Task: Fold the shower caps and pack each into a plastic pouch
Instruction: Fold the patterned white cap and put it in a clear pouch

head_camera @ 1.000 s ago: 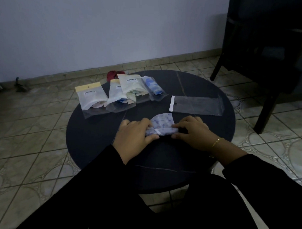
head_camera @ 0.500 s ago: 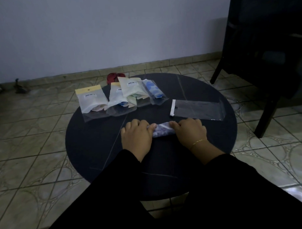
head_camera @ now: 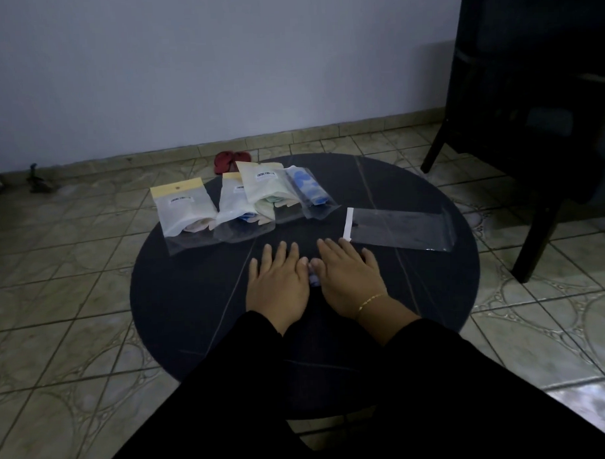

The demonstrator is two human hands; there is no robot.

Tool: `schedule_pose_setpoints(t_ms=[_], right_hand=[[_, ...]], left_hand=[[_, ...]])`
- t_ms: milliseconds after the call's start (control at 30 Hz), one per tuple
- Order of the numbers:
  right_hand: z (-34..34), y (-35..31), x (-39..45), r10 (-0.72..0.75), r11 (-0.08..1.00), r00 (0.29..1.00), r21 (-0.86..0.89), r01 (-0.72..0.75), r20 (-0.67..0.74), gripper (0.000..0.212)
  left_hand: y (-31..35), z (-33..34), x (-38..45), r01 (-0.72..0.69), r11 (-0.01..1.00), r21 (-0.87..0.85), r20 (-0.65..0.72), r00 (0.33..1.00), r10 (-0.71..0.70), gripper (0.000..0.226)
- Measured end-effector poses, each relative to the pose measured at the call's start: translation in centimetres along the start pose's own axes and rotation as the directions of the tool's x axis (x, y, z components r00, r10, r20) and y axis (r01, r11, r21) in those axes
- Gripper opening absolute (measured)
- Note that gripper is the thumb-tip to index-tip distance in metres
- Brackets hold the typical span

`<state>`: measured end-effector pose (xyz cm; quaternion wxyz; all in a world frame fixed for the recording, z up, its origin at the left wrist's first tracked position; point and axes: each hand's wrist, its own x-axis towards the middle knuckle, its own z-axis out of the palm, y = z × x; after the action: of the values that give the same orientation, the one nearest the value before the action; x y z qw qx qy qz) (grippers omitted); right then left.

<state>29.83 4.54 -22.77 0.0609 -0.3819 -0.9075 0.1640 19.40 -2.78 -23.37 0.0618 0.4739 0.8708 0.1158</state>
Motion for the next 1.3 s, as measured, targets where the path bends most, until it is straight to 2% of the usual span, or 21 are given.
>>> schedule_pose_setpoints(t_ms=[400,800,1000,1100,1200,1267,1300], right_hand=[[-0.1,-0.2,-0.1,0.032,0.998,0.998,-0.06,-0.029,0.05,0.054],[-0.9,0.4,-1.8,-0.04,0.997,0.987,-0.066,0.05,0.154,0.054],[-1.5,1.3,-3.3,-0.064,0.998,0.979,0.016,0.062,0.195,0.049],[-1.9,2.1,-4.1,-0.061,0.991,0.989,0.128,0.044,0.131,0.042],[-1.6,2.6,-4.7,-0.005,0.981,0.998,0.193,-0.007,0.058,0.037],[-1.1,2.7,-5.0,0.037,0.98,0.999,0.196,-0.03,-0.029,0.034],[-0.8,2.7,-5.1,0.054,0.98,0.996,0.196,-0.038,-0.076,0.032]], left_hand=[[0.3,-0.3,0.4,0.061,0.996,0.061,0.088,0.994,-0.066,0.053],[-0.1,-0.2,-1.2,0.109,0.992,0.057,0.045,0.993,-0.112,0.052],[-0.8,-0.5,-2.1,0.181,0.982,0.048,0.053,0.982,-0.183,0.053],[-0.9,-0.4,-2.5,0.176,0.984,-0.016,-0.04,0.983,-0.177,0.06],[-0.7,-0.3,-3.4,0.146,0.97,-0.195,-0.247,0.95,-0.193,0.072],[-0.4,-0.4,-4.1,0.137,0.956,-0.26,-0.349,0.909,-0.225,0.057],[-0.2,-0.4,-4.4,0.144,0.963,-0.229,-0.362,0.906,-0.221,0.047]])
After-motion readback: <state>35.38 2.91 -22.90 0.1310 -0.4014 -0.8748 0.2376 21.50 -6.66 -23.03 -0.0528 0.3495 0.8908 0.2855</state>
